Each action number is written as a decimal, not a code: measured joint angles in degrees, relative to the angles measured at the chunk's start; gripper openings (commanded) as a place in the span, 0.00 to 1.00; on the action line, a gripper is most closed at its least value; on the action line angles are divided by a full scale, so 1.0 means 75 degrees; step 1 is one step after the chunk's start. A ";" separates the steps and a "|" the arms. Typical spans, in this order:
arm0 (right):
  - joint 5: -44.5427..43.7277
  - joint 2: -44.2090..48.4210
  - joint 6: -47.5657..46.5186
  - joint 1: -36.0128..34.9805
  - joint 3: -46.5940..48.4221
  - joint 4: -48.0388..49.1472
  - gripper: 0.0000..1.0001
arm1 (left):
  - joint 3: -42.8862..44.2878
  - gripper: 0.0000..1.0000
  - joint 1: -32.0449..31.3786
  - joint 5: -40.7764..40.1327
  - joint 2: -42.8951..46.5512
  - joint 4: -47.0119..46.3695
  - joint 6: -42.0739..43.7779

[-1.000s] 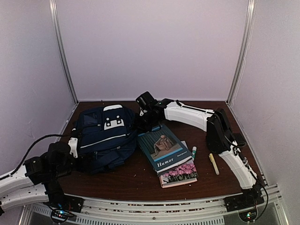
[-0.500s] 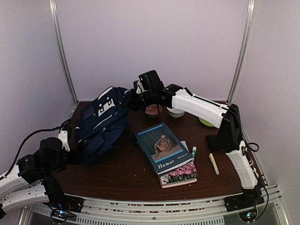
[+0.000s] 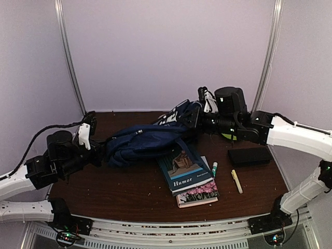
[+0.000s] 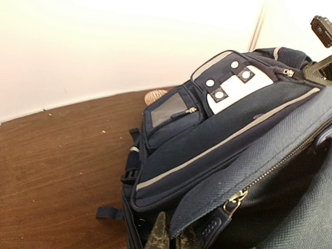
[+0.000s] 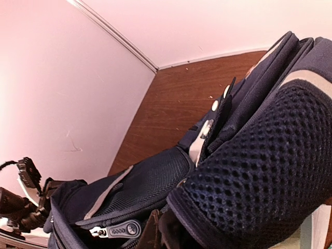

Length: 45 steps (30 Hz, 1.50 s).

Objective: Pack the student bag
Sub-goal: Adjust the student bag at the center of the board.

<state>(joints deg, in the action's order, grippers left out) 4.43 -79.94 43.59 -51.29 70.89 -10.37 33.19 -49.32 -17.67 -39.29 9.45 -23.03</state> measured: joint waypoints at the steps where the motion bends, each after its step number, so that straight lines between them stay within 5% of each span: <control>1: -0.0064 0.0099 -0.0032 -0.0020 -0.0294 0.0047 0.00 | -0.0117 0.00 -0.0006 0.0082 -0.0038 -0.0096 0.0003; 8: -0.0353 0.0402 -0.0256 -0.0399 -0.1804 0.0702 0.00 | -0.0822 0.00 -0.0003 0.0516 0.0058 -0.0350 0.0003; 14: -0.0449 0.0504 -0.0854 -0.0638 -0.2229 0.0251 0.58 | -0.1122 0.00 0.0067 0.0924 -0.0213 -0.0391 0.0044; 17: -0.0647 0.0697 -0.1364 -0.0822 -0.2183 -0.0388 0.68 | -0.1279 0.00 0.0134 0.1172 -0.0597 -0.0533 0.0044; 28: -0.1492 0.0947 -0.3217 -0.1676 -0.0513 -0.1687 0.67 | -0.1370 0.00 0.0134 0.2282 -0.2159 -0.1361 0.0076; 35: -0.1186 -0.1003 -0.4701 -0.2197 0.1384 -0.2465 0.65 | -0.1172 0.01 0.0140 0.2669 -0.2591 -0.1463 0.0268; 45: -0.0819 -0.2760 -0.5689 -0.2264 0.2203 -0.3130 0.61 | -0.0778 0.08 -0.0149 0.2903 -0.3104 -0.1437 0.0618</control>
<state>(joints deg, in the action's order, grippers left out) -1.72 -100.64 0.93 -68.27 87.42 -33.85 27.35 -50.43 4.10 -62.57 -1.32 -18.39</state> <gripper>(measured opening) 0.649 0.051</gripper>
